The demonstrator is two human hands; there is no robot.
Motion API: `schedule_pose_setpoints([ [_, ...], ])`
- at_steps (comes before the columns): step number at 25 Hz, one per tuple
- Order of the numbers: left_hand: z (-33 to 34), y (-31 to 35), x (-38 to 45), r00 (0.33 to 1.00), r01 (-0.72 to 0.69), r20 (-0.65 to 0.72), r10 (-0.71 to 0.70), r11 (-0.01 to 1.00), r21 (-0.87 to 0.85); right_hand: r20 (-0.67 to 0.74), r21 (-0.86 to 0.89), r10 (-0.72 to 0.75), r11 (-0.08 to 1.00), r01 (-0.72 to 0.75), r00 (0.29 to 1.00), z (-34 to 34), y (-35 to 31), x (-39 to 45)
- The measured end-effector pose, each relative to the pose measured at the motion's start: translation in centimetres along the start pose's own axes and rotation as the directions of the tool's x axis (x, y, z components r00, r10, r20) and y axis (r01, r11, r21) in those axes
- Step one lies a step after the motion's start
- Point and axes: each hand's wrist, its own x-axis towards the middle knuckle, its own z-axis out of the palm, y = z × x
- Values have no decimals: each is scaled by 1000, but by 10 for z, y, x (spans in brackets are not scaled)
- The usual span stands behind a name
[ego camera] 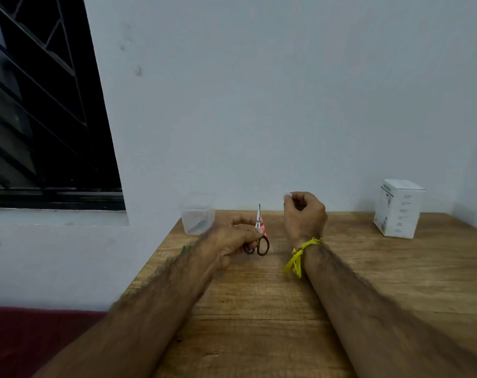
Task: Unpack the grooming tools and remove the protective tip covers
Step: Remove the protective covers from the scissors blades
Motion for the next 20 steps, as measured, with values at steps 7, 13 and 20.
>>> schedule_pose_setpoints([
  [7, 8, -19, 6, 1000, 6, 7, -6, 999, 53, 126, -62, -17, 998, 25, 992, -20, 3, -12],
  [13, 12, -24, 8, 999, -44, -2, 44, 999, 26, 209, -10, -13, 1000, 16, 978, -32, 8, -22],
  [20, 17, -28, 8, 993, -109, 60, 106, 992, 59, 274, 45, -283, 958, 282, 919, -33, 1, -22],
])
